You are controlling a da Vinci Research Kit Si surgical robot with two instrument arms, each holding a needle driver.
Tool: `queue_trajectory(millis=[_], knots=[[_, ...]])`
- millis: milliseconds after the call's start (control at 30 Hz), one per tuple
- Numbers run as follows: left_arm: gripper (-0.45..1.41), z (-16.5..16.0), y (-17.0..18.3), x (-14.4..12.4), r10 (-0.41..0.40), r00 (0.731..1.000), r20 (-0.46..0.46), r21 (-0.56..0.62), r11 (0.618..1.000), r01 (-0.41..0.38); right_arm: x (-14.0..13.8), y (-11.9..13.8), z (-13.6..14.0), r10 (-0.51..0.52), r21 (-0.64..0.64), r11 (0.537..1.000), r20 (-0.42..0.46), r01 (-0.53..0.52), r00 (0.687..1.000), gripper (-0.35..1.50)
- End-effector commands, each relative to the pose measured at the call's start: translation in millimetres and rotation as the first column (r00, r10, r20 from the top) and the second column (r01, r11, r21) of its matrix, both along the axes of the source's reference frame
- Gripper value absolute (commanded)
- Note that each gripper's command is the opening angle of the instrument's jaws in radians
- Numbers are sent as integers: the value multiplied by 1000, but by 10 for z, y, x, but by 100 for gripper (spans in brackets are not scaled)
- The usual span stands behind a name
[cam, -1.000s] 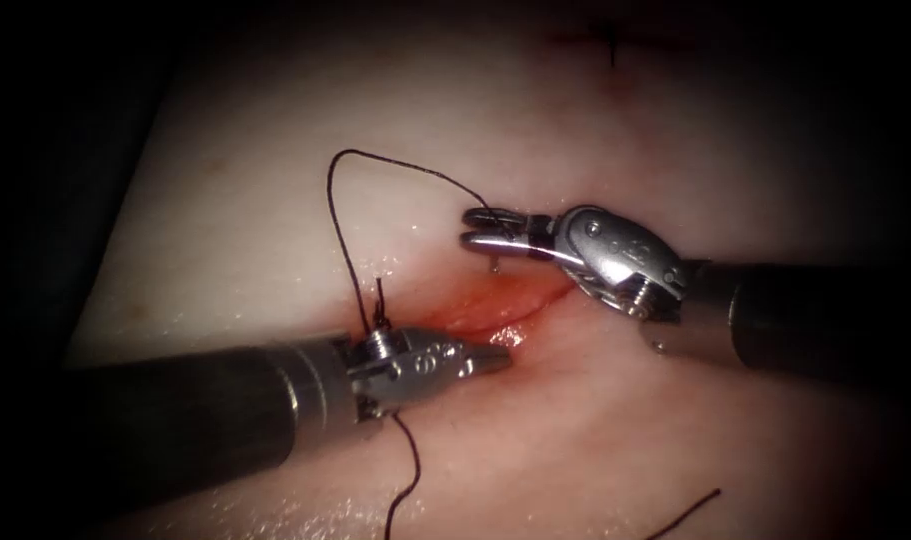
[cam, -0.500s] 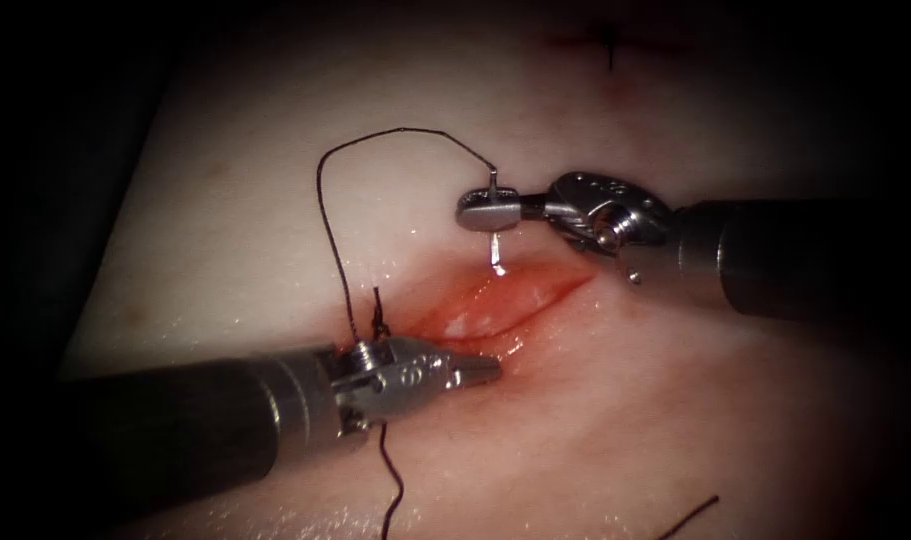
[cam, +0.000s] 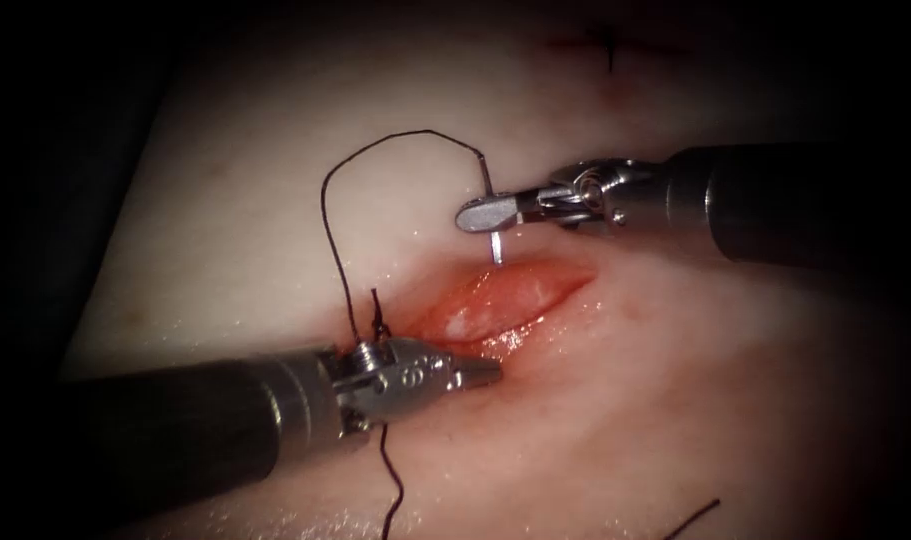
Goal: Wound Closure
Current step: Use right hand to throw needle through skin atop wound
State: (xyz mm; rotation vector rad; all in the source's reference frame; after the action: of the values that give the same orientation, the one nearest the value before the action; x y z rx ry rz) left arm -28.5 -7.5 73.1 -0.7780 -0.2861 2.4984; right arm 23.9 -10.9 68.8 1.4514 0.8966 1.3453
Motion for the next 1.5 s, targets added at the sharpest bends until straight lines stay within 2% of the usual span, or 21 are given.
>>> queue_trajectory(millis=[33, 200, 600, 633, 700, 733, 767, 800, 867, 967, 1067, 1200, 1300, 1400, 1500], knots=[[-45, 6, 1, -6, 0, 1000, 1, -1, 1000, 0, 10, 0, 1, -13, 35, 999, -3, 13, 1000, -35], [-45, 8, 3, -6, 0, 1000, 1, -1, 1000, 0, 15, -11, -12, -55, 83, 995, -21, 57, 998, -35], [-45, 7, 2, -5, 2, 1000, 0, 1, 1000, -2, 24, -14, -23, -41, 136, 990, -56, 48, 998, -35], [-45, 7, 2, -5, 3, 1000, 0, 1, 1000, -3, 26, -14, -23, -11, 104, 994, -37, 15, 999, -5], [-45, 6, 3, -5, 3, 1000, 0, 2, 1000, -3, 30, -11, -23, 68, -13, 998, 4, -68, 998, 89], [-45, 5, 4, -5, 2, 1000, 0, 3, 1000, -2, 31, -9, -21, 122, -82, 989, 24, -119, 992, 115], [-45, 5, 4, -6, 1, 1000, 0, 4, 1000, -1, 32, -6, -20, 159, -118, 981, 35, -154, 987, 121], [-45, 4, 3, -6, 1, 1000, 0, 4, 1000, -1, 33, -2, -19, 183, -144, 974, 29, -177, 983, 120], [-45, 3, 2, -7, 0, 1000, -1, 4, 1000, 0, 32, 6, -14, 232, -231, 947, 11, -223, 973, 128], [-45, 2, 1, -7, 0, 1000, -1, 4, 1000, 0, 24, 19, -8, 262, -324, 914, 6, -246, 965, 125], [-45, 1, 1, -4, 2, 1000, 0, 5, 1000, -2, 12, 36, -7, 272, -505, 831, 4, -232, 962, 115], [-45, 1, 0, -2, 4, 1000, 1, 5, 1000, -4, -4, 50, -13, 232, -695, 708, 68, -121, 970, 113], [-45, 1, 0, -3, 3, 1000, 1, 5, 1000, -3, -9, 53, -17, 164, -753, 657, 101, -32, 981, 115], [-45, 1, 1, -5, 1, 1000, -1, 5, 1000, -1, -7, 50, -20, 140, -772, 636, 100, -11, 985, 115], [-45, 1, 1, -6, 0, 1000, -1, 5, 1000, 0, -2, 48, -24, 132, -769, 639, 96, -11, 987, 115]])
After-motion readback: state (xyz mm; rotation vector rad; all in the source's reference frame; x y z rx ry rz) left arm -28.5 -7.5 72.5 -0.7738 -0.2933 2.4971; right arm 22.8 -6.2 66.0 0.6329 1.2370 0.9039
